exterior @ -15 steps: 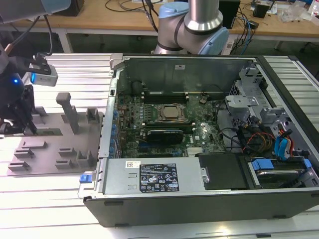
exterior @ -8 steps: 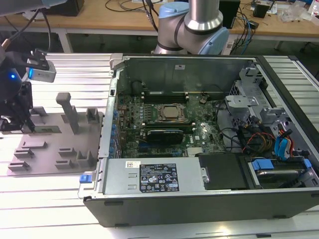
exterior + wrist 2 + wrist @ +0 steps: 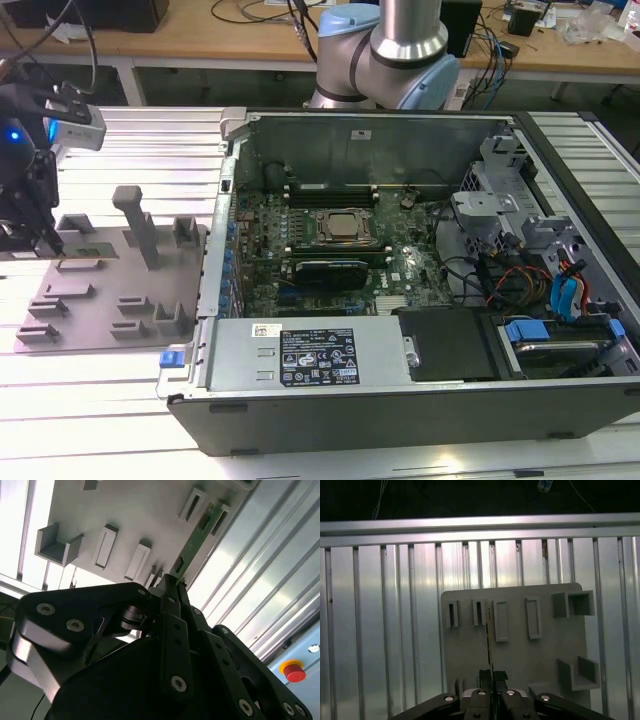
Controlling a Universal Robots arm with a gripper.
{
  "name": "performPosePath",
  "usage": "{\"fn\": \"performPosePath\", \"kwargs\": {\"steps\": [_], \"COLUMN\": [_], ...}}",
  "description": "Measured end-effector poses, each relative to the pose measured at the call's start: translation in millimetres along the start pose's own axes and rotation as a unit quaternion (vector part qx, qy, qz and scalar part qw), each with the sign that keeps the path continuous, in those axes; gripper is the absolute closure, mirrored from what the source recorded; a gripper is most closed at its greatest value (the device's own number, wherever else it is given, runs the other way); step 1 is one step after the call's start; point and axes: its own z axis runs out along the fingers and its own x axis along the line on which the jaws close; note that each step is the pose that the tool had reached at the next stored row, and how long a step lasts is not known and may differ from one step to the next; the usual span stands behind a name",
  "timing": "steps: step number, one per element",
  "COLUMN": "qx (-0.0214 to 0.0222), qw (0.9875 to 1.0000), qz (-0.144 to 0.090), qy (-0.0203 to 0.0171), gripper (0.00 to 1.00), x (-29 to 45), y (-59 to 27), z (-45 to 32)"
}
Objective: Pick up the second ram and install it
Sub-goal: 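Pick up the second ram and move it above second insertion slot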
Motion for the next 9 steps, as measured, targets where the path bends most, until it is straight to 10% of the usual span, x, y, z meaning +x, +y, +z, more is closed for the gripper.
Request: {"fn": "performPosePath", "kwargs": {"steps": [9], "qx": [0.0000], "qw": [1.0000], "qz": [0.000], "qy": [0.0000], "gripper": [0.89], "x": [-0.5], "y": [0.6], "z": [-17.0]}}
